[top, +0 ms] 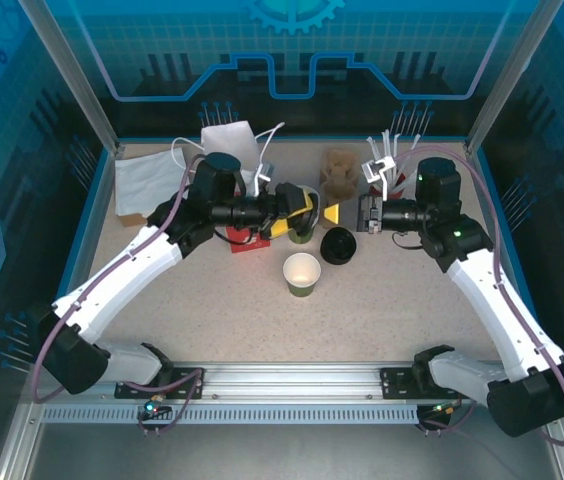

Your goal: Pack the takeout coffee

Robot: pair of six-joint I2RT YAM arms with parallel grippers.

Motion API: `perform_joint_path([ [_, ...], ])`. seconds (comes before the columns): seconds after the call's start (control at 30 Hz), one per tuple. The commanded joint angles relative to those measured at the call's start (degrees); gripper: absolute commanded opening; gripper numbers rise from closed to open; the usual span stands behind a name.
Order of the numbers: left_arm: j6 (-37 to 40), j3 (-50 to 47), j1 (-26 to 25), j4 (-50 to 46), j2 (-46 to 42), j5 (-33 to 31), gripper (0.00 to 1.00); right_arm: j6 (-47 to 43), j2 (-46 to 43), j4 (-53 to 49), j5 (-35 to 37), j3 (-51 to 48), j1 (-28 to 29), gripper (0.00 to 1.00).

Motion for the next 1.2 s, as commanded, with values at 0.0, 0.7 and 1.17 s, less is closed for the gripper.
perform_joint_path([
  [0.0,11.4,1.6,-1.6,-13.1,-0.8,-9.7,0.78,-6.8,-2.6,-11.2,5.0,0.0,-1.7,0.65],
  [0.7,21.7,10.1,-16.1,-30.7,14.1,-37.9,0.78,-12.1,-2.4,-31.6,43.7,-4.3,-4.2,0.76],
  [1.17,24.0,14.7,-18.5,-32.5,22.8,-40.4,0.79,-12.6,-2.9,-30.8,42.9,-5.7,-5.8,0.77],
])
